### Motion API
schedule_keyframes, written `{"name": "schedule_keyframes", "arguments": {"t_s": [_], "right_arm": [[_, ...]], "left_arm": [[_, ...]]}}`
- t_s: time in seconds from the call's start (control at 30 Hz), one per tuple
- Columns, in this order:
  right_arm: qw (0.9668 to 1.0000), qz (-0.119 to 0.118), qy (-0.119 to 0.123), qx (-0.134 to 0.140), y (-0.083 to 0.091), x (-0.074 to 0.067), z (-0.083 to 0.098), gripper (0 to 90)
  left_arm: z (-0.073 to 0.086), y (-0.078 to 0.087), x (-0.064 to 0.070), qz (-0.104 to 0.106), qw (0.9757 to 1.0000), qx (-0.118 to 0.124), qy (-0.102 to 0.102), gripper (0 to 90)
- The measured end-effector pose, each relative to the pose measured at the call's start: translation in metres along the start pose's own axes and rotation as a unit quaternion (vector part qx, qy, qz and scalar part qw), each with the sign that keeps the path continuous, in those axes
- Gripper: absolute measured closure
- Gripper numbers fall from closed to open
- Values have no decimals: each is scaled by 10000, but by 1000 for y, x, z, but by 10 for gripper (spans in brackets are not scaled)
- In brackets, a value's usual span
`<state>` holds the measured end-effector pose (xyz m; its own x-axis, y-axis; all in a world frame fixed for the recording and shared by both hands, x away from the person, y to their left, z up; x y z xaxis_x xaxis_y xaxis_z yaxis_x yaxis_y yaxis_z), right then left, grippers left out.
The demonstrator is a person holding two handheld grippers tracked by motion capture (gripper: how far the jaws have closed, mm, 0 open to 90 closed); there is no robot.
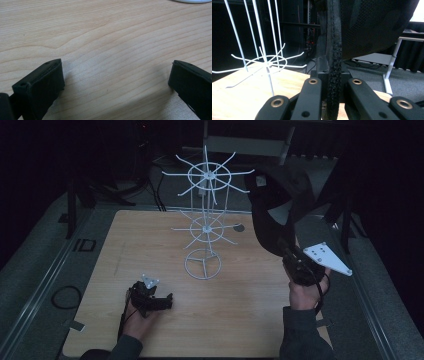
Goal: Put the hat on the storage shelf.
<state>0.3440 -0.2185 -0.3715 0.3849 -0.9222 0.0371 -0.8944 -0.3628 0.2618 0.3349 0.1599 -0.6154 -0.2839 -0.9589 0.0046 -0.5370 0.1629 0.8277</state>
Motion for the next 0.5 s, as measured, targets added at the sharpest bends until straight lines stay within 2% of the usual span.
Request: {"name": "schedule_keyframes", "arguments": {"t_s": [0.5], "right_arm": [[9998,3,126,164,6,-10,-2,864]], "left_arm": [[0,0,0,3,10000,3,3,1]]}}
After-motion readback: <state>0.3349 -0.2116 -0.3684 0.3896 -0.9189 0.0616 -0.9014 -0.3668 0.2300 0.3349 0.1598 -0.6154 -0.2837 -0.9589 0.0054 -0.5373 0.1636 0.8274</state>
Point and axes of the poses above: each handheld gripper's, and its own axes: y roughly backward along the jaws, z roughly out of its underside, x roughly to its right, the point moved 6 cm from there along -y, roughly forward along the jaws, and after that the axes turned 9 degrees about -x, right-handed, at the moved point
